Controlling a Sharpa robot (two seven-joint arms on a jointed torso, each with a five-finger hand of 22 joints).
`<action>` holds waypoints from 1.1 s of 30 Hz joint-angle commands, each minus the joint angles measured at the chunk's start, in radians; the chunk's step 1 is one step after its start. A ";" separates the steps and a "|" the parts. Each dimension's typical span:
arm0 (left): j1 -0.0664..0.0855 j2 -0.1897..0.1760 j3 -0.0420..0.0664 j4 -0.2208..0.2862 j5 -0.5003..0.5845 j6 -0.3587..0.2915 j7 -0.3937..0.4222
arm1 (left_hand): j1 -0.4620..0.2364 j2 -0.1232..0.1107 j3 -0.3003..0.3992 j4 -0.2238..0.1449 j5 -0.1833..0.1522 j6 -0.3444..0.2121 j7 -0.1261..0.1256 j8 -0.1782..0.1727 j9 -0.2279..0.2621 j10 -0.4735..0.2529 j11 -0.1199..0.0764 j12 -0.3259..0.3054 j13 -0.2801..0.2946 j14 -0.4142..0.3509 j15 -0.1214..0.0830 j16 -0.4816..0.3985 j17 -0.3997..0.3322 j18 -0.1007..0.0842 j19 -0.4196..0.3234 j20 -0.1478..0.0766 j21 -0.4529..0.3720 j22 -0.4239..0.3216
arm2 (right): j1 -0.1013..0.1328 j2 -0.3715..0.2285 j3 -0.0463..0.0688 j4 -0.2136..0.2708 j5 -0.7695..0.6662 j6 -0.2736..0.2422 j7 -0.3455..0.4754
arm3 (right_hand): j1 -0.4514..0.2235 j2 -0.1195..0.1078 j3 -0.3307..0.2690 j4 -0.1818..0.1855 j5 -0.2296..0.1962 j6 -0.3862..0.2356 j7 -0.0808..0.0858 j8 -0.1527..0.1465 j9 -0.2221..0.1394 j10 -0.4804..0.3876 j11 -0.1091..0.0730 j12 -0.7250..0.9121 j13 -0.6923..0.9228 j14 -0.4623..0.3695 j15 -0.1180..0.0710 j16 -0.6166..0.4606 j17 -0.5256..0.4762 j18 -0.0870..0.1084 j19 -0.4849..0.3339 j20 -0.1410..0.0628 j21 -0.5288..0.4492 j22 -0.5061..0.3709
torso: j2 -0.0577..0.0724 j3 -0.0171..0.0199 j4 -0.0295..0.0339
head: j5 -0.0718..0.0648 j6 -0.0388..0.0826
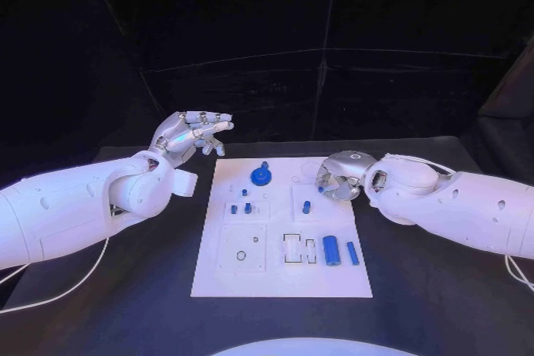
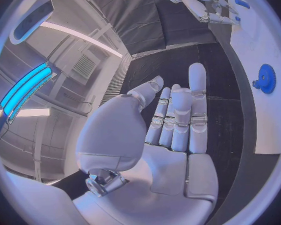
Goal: Assemble the parts on the task board
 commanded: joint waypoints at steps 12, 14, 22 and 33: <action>0.002 0.001 0.001 0.009 0.023 0.043 0.002 | -0.006 -0.005 -0.009 -0.001 -0.003 -0.008 0.002 -0.003 -0.001 -0.010 0.001 0.007 0.000 -0.009 0.001 -0.010 -0.010 0.012 -0.009 0.002 -0.009 -0.004 | -0.003 0.021 0.001 -0.013 -0.019 0.026 -0.005 | 0.009 0.033 0.051 0.000 -0.049 0.029 -0.001 0.007 0.006 0.027 -0.006 0.016 0.002 0.028 0.006 0.146 0.140 -0.031 0.055 0.000 0.093 0.124 | -0.001 0.0006 0.0000 | 0.007 -0.012; 0.002 0.001 0.001 0.008 0.023 0.043 0.002 | -0.006 -0.005 -0.009 -0.001 -0.003 -0.008 0.002 -0.003 -0.001 -0.010 0.001 0.008 0.000 -0.010 0.001 -0.010 -0.011 0.012 -0.009 0.002 -0.009 -0.004 | -0.003 0.022 0.001 -0.014 -0.019 0.030 -0.006 | 0.010 0.040 0.059 0.000 -0.055 0.041 -0.004 0.010 0.008 0.040 -0.009 0.021 0.003 0.028 0.004 0.161 0.154 -0.034 0.062 -0.001 0.106 0.142 | -0.002 0.0007 -0.0006 | 0.008 -0.013; 0.002 0.003 0.001 0.006 0.023 0.045 -0.005 | -0.005 -0.002 -0.014 -0.002 -0.011 -0.007 0.002 -0.002 0.000 -0.010 0.001 0.010 0.000 -0.013 0.001 -0.012 -0.016 0.012 -0.009 0.003 -0.014 -0.008 | -0.003 0.028 0.001 -0.014 -0.030 0.050 -0.023 | 0.012 0.053 0.068 -0.003 -0.067 0.094 -0.021 0.025 0.016 0.097 -0.028 0.038 0.009 0.026 -0.009 0.205 0.185 -0.045 0.087 -0.011 0.150 0.202 | -0.002 0.0005 -0.0016 | 0.008 -0.016; 0.002 0.004 0.001 0.001 0.023 0.052 -0.010 | -0.005 0.001 -0.021 -0.001 -0.024 -0.006 0.002 -0.001 0.000 -0.011 0.001 0.013 0.000 -0.015 0.001 -0.013 -0.019 0.012 -0.008 0.003 -0.018 -0.013 | -0.005 0.030 0.001 -0.007 -0.073 0.020 -0.066 | 0.017 0.063 0.071 -0.009 -0.095 0.113 -0.027 0.023 0.018 0.117 -0.035 0.034 0.009 0.022 -0.014 0.228 0.197 -0.050 0.095 -0.016 0.169 0.229 | -0.003 0.0003 -0.0015 | 0.012 -0.018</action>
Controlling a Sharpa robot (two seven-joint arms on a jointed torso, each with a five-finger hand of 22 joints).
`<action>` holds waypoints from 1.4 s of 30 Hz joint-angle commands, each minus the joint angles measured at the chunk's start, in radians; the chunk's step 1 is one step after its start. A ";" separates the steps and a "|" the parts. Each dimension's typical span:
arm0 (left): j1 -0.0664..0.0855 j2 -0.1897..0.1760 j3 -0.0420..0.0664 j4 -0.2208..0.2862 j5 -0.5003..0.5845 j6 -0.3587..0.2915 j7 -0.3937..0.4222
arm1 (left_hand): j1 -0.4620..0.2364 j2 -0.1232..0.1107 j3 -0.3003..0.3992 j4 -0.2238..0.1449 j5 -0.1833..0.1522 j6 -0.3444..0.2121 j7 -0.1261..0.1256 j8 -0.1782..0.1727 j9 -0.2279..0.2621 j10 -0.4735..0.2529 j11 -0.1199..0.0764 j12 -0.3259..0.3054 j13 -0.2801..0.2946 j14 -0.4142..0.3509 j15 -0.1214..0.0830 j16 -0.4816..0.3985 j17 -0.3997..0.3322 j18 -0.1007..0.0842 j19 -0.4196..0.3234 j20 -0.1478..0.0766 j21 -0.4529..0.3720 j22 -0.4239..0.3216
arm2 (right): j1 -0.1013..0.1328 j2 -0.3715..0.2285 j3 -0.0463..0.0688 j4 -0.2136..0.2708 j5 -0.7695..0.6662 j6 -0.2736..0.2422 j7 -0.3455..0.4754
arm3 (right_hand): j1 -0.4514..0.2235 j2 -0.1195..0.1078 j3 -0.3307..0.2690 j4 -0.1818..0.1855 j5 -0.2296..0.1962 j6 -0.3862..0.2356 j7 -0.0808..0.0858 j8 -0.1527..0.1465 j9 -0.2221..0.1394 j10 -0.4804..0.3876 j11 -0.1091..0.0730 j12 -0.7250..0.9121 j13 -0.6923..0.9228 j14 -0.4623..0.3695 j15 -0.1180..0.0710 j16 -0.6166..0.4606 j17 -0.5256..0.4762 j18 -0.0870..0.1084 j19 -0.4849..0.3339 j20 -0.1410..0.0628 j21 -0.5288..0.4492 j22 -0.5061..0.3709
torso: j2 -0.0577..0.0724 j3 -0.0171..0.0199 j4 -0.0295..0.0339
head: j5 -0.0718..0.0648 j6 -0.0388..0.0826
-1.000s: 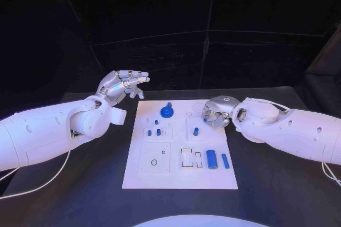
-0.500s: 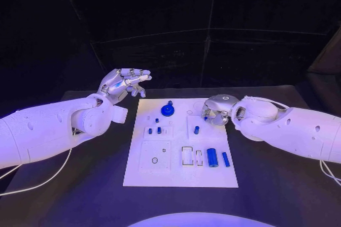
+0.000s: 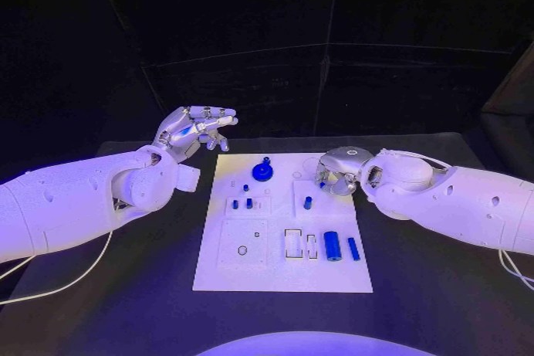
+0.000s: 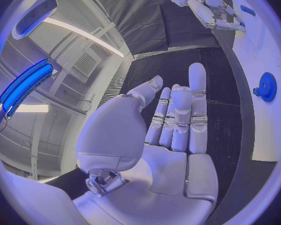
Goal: Assemble the parts on the task board
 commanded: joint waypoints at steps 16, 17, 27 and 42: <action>0.001 0.003 0.001 -0.020 0.007 0.016 -0.003 | -0.005 0.001 -0.009 -0.001 -0.007 -0.007 0.002 -0.001 0.000 -0.008 -0.002 0.003 0.000 -0.008 0.001 -0.003 -0.003 0.013 -0.006 0.001 -0.007 -0.002 | -0.002 -0.057 0.000 0.093 -0.041 -0.181 -0.033 | 0.006 0.018 0.010 -0.005 -0.010 0.010 0.001 0.000 0.001 0.013 0.000 -0.001 0.001 0.022 -0.007 0.019 0.012 -0.023 0.021 -0.001 0.020 0.024 | -0.002 0.0002 -0.0009 | 0.004 0.008; 0.001 0.003 0.001 -0.021 0.007 0.016 -0.003 | -0.004 0.001 -0.010 -0.001 -0.008 -0.007 0.002 -0.001 -0.001 -0.009 -0.002 0.004 0.000 -0.009 0.001 -0.004 -0.005 0.013 -0.005 0.001 -0.008 -0.003 | -0.002 -0.062 0.000 0.104 -0.038 -0.191 -0.031 | 0.006 0.017 0.011 -0.005 -0.010 0.009 0.001 -0.001 0.001 0.012 0.000 -0.002 0.001 0.022 -0.007 0.020 0.013 -0.023 0.021 -0.001 0.020 0.025 | -0.003 0.0004 -0.0015 | 0.004 0.008; 0.001 0.008 0.000 -0.034 0.007 0.017 -0.003 | -0.004 0.001 -0.010 -0.001 -0.009 -0.007 0.002 -0.002 -0.001 -0.009 -0.002 0.004 0.000 -0.009 0.001 -0.004 -0.005 0.013 -0.005 0.001 -0.008 -0.003 | -0.001 -0.103 0.040 0.214 0.003 -0.260 -0.011 | 0.008 0.015 0.013 -0.008 -0.005 0.009 0.001 -0.003 0.000 0.012 0.001 -0.005 0.000 0.023 -0.006 0.027 0.019 -0.024 0.024 -0.001 0.025 0.031 | -0.001 -0.0006 0.0003 | 0.009 0.013; 0.000 0.018 -0.001 -0.032 0.007 0.019 -0.001 | -0.005 0.002 -0.011 -0.001 -0.009 -0.007 0.003 -0.002 -0.001 -0.009 -0.002 0.004 0.000 -0.009 0.001 -0.004 -0.005 0.013 -0.005 0.001 -0.009 -0.004 | -0.023 0.010 0.044 0.275 0.038 -0.185 0.014 | 0.010 0.015 0.017 -0.010 0.000 0.008 0.003 -0.007 0.000 0.011 0.002 -0.008 0.000 0.021 -0.005 0.029 0.016 -0.024 0.023 -0.001 0.027 0.032 | 0.001 -0.0043 0.0018 | 0.046 0.001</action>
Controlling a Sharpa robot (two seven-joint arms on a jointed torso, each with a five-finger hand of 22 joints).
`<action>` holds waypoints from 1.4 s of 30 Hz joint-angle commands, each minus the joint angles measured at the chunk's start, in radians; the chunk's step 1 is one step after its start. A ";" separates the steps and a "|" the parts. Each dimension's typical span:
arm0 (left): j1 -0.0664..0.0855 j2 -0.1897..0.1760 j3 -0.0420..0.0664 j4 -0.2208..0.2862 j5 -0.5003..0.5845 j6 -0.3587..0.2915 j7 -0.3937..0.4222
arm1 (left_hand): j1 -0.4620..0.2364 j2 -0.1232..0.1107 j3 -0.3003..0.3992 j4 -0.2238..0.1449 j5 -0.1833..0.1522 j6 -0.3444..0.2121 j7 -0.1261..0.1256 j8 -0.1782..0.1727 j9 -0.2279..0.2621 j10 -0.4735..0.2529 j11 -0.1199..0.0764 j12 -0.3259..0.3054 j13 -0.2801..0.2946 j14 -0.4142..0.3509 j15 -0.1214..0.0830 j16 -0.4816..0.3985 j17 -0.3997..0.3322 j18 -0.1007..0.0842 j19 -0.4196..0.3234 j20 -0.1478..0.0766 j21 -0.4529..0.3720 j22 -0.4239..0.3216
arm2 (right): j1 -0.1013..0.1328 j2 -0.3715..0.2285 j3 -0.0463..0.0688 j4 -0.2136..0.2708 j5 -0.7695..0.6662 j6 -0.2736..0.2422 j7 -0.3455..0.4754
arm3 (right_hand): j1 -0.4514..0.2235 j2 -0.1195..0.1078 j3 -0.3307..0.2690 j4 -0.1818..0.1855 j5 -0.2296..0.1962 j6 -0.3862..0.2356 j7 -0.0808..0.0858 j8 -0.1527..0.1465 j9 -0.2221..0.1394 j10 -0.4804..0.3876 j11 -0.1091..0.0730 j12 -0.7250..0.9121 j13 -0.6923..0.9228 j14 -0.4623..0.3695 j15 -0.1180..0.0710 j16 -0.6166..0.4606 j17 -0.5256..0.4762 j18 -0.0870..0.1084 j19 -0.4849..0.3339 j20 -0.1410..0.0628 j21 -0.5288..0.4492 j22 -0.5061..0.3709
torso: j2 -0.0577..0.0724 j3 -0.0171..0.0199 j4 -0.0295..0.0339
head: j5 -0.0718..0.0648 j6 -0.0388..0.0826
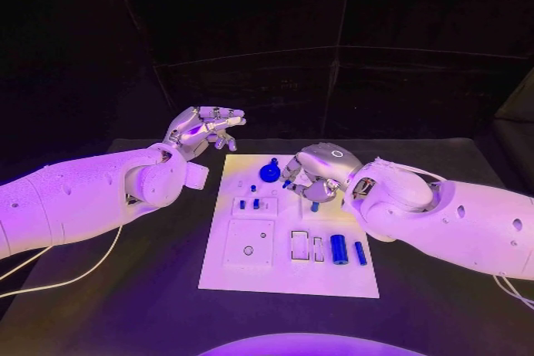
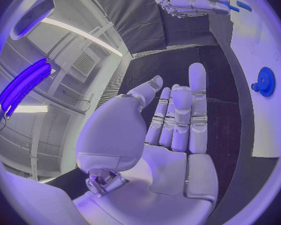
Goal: Assemble the parts on the task board
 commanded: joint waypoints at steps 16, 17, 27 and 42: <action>0.001 0.005 0.001 0.019 0.005 0.012 0.008 | -0.005 0.003 -0.007 -0.001 -0.007 -0.008 0.003 -0.002 -0.001 -0.006 0.002 0.005 -0.001 -0.007 -0.002 -0.005 -0.004 0.013 -0.005 0.001 -0.006 -0.002 | -0.090 0.133 -0.035 -0.071 -0.028 0.140 0.024 | 0.001 0.006 0.009 -0.002 0.008 0.004 0.004 -0.010 -0.002 -0.001 0.006 -0.011 0.000 0.020 -0.004 0.005 -0.006 -0.008 0.003 0.004 0.003 -0.001 | 0.001 0.0006 -0.0005 | 0.040 -0.031; 0.001 0.005 0.001 0.020 0.005 0.012 0.008 | -0.005 0.003 -0.007 -0.001 -0.007 -0.008 0.003 -0.002 -0.001 -0.006 0.002 0.005 -0.001 -0.007 -0.002 -0.005 -0.004 0.013 -0.005 0.001 -0.006 -0.002 | -0.092 0.136 -0.036 -0.074 -0.031 0.142 0.023 | 0.001 0.007 0.010 -0.002 0.008 0.004 0.004 -0.011 -0.002 -0.001 0.006 -0.011 0.000 0.019 -0.004 0.005 -0.007 -0.008 0.003 0.004 0.004 0.000 | 0.001 0.0008 -0.0003 | 0.042 -0.032; 0.002 0.005 0.001 0.022 0.005 0.012 0.007 | -0.005 0.003 -0.007 -0.001 -0.007 -0.008 0.003 -0.002 -0.001 -0.006 0.002 0.005 -0.001 -0.007 -0.002 -0.005 -0.004 0.013 -0.005 0.001 -0.006 -0.002 | -0.105 0.153 -0.038 -0.091 -0.042 0.160 0.021 | 0.001 0.007 0.010 -0.002 0.009 0.003 0.004 -0.011 -0.002 -0.002 0.006 -0.012 0.000 0.019 -0.004 0.005 -0.008 -0.008 0.004 0.005 0.005 0.001 | 0.001 0.0006 -0.0019 | 0.052 -0.040; 0.002 0.010 0.001 0.016 0.005 0.016 0.005 | -0.005 0.003 -0.007 -0.001 -0.007 -0.008 0.003 -0.002 -0.001 -0.006 0.002 0.005 -0.001 -0.007 -0.002 -0.005 -0.004 0.013 -0.005 0.001 -0.006 -0.002 | -0.110 0.164 -0.039 -0.092 -0.053 0.164 0.019 | 0.002 0.007 0.011 -0.003 0.009 0.002 0.005 -0.012 -0.002 -0.003 0.007 -0.013 0.000 0.019 -0.003 0.006 -0.008 -0.008 0.003 0.005 0.005 0.001 | 0.001 0.0008 -0.0030 | 0.059 -0.048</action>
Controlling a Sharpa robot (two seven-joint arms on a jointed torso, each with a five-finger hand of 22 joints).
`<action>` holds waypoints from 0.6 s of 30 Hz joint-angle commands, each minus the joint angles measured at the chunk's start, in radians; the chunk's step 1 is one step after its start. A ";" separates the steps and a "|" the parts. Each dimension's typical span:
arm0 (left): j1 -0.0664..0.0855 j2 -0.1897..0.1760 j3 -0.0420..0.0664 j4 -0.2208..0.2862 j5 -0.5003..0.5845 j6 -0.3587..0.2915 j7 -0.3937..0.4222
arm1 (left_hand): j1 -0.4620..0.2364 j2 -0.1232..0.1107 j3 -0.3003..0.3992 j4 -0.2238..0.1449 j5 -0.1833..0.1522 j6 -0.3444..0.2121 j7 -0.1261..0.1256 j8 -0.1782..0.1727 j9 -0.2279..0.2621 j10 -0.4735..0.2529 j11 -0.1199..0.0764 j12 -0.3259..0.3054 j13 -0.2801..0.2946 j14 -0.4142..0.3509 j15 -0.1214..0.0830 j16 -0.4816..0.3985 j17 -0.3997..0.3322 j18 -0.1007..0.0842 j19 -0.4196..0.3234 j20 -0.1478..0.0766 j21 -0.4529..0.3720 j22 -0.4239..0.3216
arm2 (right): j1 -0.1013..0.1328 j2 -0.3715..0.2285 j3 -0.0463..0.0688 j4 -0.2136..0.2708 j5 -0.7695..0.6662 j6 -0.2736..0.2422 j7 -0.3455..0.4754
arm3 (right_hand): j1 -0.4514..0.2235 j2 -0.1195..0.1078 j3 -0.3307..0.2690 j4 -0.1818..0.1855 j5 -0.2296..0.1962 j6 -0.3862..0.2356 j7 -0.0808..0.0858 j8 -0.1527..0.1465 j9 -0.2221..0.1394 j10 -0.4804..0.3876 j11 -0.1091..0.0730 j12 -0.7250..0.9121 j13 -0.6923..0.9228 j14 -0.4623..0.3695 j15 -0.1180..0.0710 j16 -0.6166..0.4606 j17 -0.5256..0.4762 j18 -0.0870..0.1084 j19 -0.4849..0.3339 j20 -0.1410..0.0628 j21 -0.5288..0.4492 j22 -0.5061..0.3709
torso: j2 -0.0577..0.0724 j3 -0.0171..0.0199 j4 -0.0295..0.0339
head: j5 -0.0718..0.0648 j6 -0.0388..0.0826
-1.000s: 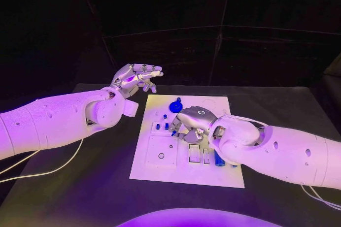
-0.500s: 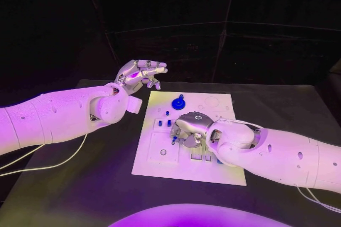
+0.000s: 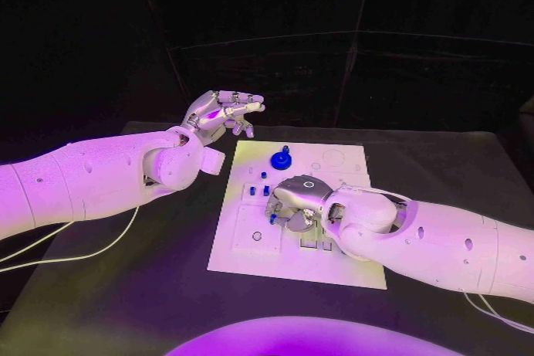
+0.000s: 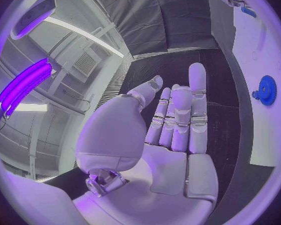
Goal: Assemble the parts on the task board
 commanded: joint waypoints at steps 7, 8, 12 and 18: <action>0.001 0.003 0.001 -0.003 0.004 0.015 0.003 | -0.004 0.004 -0.009 -0.002 -0.005 -0.005 -0.001 -0.002 -0.001 -0.007 0.002 0.006 -0.001 -0.007 -0.002 -0.005 -0.002 0.013 -0.005 0.001 -0.007 -0.003 | 0.000 -0.002 0.000 0.003 -0.026 0.018 -0.005 | 0.002 0.007 0.006 0.002 0.005 0.003 0.005 -0.007 -0.001 -0.003 0.007 -0.005 0.000 0.019 -0.003 0.007 -0.001 -0.009 0.003 0.005 0.005 0.001 | 0.000 0.0010 0.0006 | 0.001 -0.004; 0.001 0.003 0.001 -0.004 0.004 0.015 0.003 | -0.004 0.004 -0.009 -0.002 -0.005 -0.005 -0.001 -0.002 -0.001 -0.007 0.002 0.006 -0.001 -0.007 -0.002 -0.005 -0.002 0.013 -0.005 0.001 -0.007 -0.003 | 0.000 -0.002 0.000 0.004 -0.028 0.017 -0.006 | 0.002 0.007 0.006 0.002 0.005 0.003 0.005 -0.007 -0.001 -0.003 0.007 -0.005 0.000 0.019 -0.003 0.007 -0.001 -0.009 0.003 0.005 0.005 0.001 | -0.001 0.0006 0.0007 | 0.001 -0.005; 0.001 0.003 0.001 -0.005 0.004 0.015 0.003 | -0.004 0.004 -0.009 -0.002 -0.005 -0.005 -0.001 -0.002 -0.001 -0.007 0.002 0.006 -0.001 -0.007 -0.002 -0.005 -0.002 0.013 -0.005 0.001 -0.007 -0.003 | 0.000 -0.003 0.000 0.005 -0.041 0.014 -0.015 | 0.002 0.007 0.006 0.002 0.005 0.003 0.005 -0.007 -0.001 -0.003 0.007 -0.005 0.000 0.019 -0.003 0.007 -0.001 -0.009 0.003 0.005 0.005 0.001 | -0.001 0.0001 0.0002 | 0.002 -0.005; 0.001 0.004 0.001 -0.006 0.004 0.017 0.003 | -0.004 0.004 -0.009 -0.002 -0.005 -0.005 -0.001 -0.002 -0.001 -0.007 0.002 0.006 -0.001 -0.007 -0.002 -0.005 -0.002 0.013 -0.005 0.001 -0.007 -0.003 | 0.000 0.003 0.000 0.004 -0.056 0.023 -0.027 | 0.002 0.008 0.007 0.002 0.005 0.003 0.006 -0.007 -0.001 -0.003 0.007 -0.006 0.000 0.018 -0.003 0.007 -0.002 -0.008 0.003 0.005 0.005 0.001 | -0.001 -0.0003 0.0006 | 0.002 -0.005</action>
